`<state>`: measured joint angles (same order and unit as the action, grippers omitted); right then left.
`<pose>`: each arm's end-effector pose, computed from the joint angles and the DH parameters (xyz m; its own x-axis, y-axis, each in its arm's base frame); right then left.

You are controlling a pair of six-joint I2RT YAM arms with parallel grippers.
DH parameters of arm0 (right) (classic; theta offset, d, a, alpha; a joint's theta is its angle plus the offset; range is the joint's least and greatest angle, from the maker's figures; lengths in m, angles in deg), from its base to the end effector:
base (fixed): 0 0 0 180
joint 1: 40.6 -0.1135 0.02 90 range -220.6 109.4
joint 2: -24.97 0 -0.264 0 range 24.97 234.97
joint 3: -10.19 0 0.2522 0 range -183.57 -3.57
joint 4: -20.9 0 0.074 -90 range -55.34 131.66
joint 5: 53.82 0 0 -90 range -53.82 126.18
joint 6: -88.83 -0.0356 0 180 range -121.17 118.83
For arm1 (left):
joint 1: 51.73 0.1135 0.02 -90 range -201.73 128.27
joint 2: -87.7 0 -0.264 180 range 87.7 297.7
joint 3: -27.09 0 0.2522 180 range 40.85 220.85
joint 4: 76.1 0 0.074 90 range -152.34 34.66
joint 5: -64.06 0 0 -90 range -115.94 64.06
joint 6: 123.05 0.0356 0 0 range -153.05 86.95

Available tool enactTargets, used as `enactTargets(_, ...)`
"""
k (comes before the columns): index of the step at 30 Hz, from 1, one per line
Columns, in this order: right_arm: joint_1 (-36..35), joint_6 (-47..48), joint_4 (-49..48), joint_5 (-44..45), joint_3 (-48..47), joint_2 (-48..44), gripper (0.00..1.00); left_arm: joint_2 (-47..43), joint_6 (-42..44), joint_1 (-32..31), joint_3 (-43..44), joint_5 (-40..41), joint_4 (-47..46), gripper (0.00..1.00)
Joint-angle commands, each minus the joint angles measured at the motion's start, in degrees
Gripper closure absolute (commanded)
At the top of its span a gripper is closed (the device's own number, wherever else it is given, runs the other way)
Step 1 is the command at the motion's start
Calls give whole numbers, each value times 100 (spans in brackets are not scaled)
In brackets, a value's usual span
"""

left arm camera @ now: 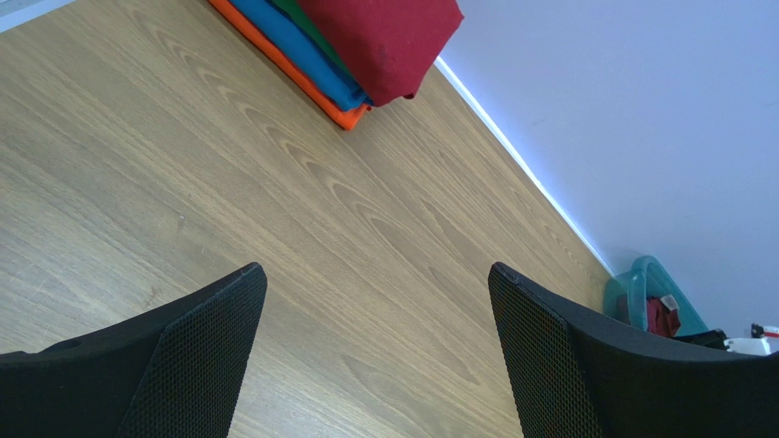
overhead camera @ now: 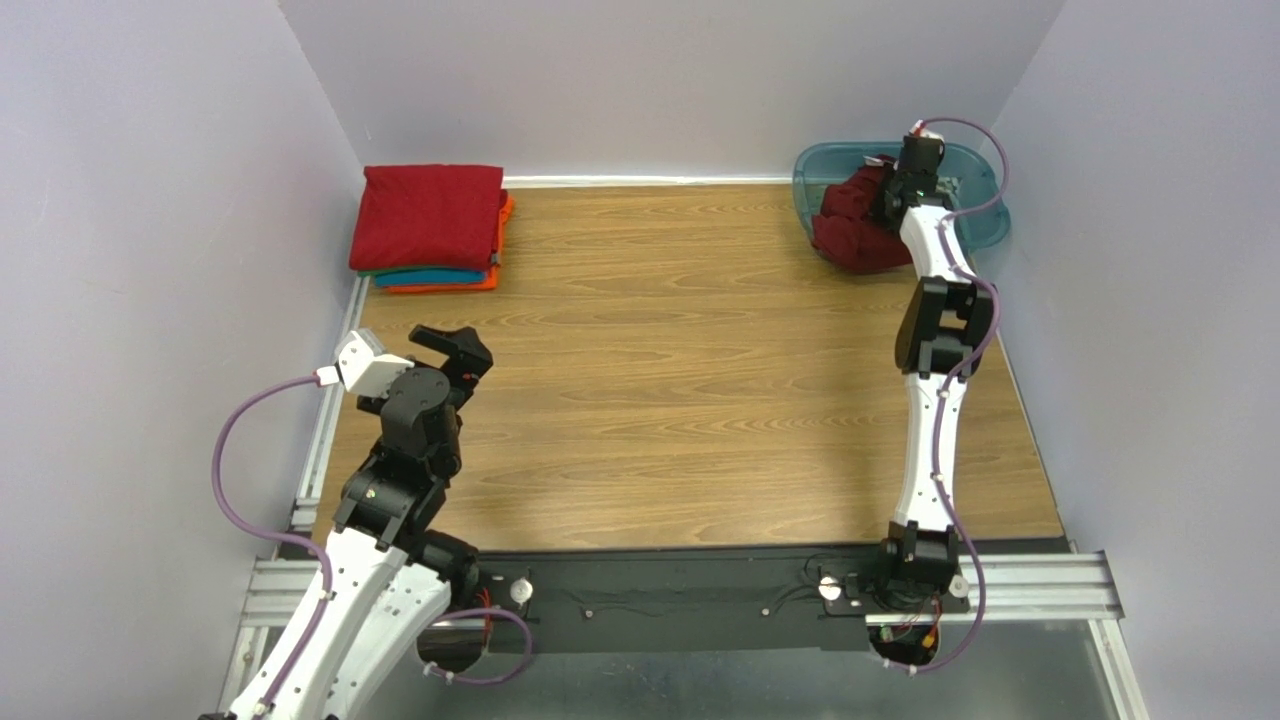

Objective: Fold and stack the t-shirts
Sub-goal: Grab the tshirt from the pile

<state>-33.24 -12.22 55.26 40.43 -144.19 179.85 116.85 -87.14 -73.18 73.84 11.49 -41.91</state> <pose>0.5958 -0.0796 0.1608 -0.5203 0.2599 -0.8135 0.2932 0.9490 0.1157 0.1269 -0.0266 0.2892 0.0480 -0.7099 -0.7027 -0.3629 0.6430 -0.6744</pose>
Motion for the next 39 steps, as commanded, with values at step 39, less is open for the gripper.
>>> enactTargets(39, -3035, -987, -803, -1463, 2188, -6435, 99, -1702, 566, 18, 339, -1625, 365, 2)
